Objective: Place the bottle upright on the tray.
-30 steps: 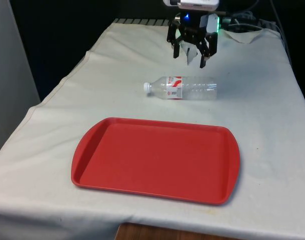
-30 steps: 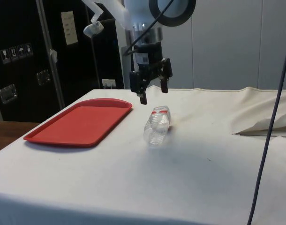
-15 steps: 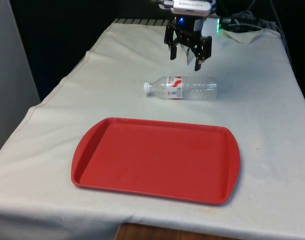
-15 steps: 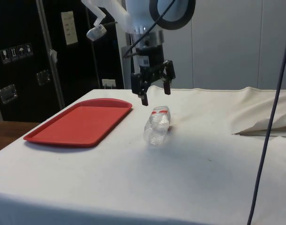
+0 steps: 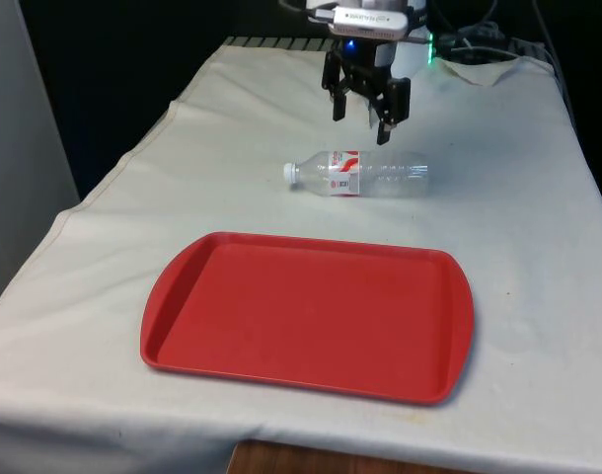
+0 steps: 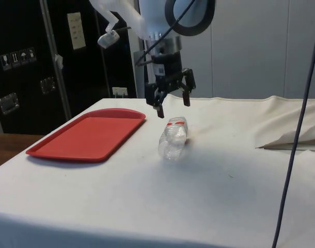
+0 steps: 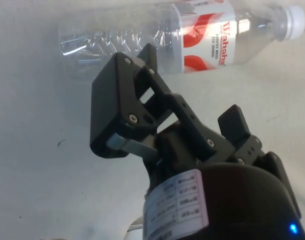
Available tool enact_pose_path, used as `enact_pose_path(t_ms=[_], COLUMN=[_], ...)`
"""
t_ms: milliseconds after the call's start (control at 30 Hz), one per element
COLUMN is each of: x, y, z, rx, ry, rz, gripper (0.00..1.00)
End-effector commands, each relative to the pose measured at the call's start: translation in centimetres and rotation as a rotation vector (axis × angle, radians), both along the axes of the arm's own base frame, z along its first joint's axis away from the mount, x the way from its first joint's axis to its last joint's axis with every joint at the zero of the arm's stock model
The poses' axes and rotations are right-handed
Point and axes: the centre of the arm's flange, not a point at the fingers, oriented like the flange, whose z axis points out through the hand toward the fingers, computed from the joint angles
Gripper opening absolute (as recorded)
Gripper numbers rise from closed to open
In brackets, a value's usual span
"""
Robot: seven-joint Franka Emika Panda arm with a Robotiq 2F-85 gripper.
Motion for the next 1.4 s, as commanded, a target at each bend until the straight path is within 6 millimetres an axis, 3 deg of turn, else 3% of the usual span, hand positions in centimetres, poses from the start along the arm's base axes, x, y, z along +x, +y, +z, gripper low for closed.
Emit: enact_pose_path(t_ms=[0, 1367], x=[0.11, 0.69], y=[-0.26, -0.44], z=[-0.06, 0.51], rx=[-0.007, -0.012], ry=[-0.01, -0.047], rz=[-0.016, -0.265], gripper=[1.0, 1.0])
